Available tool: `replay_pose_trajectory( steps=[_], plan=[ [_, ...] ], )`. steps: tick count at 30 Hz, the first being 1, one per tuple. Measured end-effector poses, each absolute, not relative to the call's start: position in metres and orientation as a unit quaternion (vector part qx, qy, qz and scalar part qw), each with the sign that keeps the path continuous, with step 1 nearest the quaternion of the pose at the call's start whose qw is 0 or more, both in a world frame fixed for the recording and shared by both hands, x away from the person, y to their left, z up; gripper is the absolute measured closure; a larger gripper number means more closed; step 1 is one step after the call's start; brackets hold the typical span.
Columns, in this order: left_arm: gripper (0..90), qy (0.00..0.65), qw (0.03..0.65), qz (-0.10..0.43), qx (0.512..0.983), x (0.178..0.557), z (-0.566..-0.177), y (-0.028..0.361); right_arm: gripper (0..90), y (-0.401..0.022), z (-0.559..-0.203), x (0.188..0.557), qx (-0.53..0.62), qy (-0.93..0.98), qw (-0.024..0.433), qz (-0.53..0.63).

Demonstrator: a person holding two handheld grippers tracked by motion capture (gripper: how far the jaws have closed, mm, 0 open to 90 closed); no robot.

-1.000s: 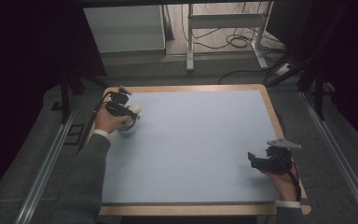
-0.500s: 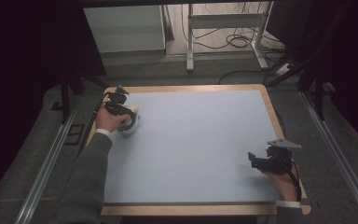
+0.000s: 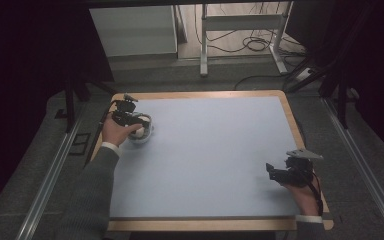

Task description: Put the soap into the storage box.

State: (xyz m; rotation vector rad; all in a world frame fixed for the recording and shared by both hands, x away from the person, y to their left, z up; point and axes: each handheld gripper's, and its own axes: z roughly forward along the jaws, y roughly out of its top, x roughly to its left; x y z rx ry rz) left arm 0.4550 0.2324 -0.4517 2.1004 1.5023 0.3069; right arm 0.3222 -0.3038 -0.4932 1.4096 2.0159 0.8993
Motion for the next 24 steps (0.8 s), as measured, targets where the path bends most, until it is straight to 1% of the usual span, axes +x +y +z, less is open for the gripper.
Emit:
replay_pose_trajectory(
  steps=[5, 8, 10, 14, 22, 24],
  plan=[
    [28.9, 0.533, 0.292, 0.114, 0.786, 0.443, -0.45, 0.225, 7.7, -0.304, -0.493, 0.322, 0.521, 0.743, 0.257, 0.332],
    [27.5, 0.499, 0.298, 0.106, 0.807, 0.429, -0.456, 0.214, 7.6, -0.303, -0.493, 0.322, 0.52, 0.743, 0.259, 0.332],
    [27.5, 0.492, 0.3, 0.104, 0.811, 0.425, -0.457, 0.212, 7.7, -0.303, -0.493, 0.322, 0.52, 0.743, 0.26, 0.333],
    [27.8, 0.46, 0.312, 0.1, 0.826, 0.404, -0.464, 0.203, 7.9, -0.304, -0.492, 0.321, 0.519, 0.741, 0.263, 0.336],
    [26.9, 0.426, 0.317, 0.095, 0.842, 0.376, -0.48, 0.19, 7.9, -0.301, -0.491, 0.32, 0.514, 0.743, 0.263, 0.338],
    [26.8, 0.426, 0.325, 0.093, 0.839, 0.37, -0.485, 0.188, 7.9, -0.301, -0.491, 0.32, 0.512, 0.744, 0.264, 0.339]
  ],
)
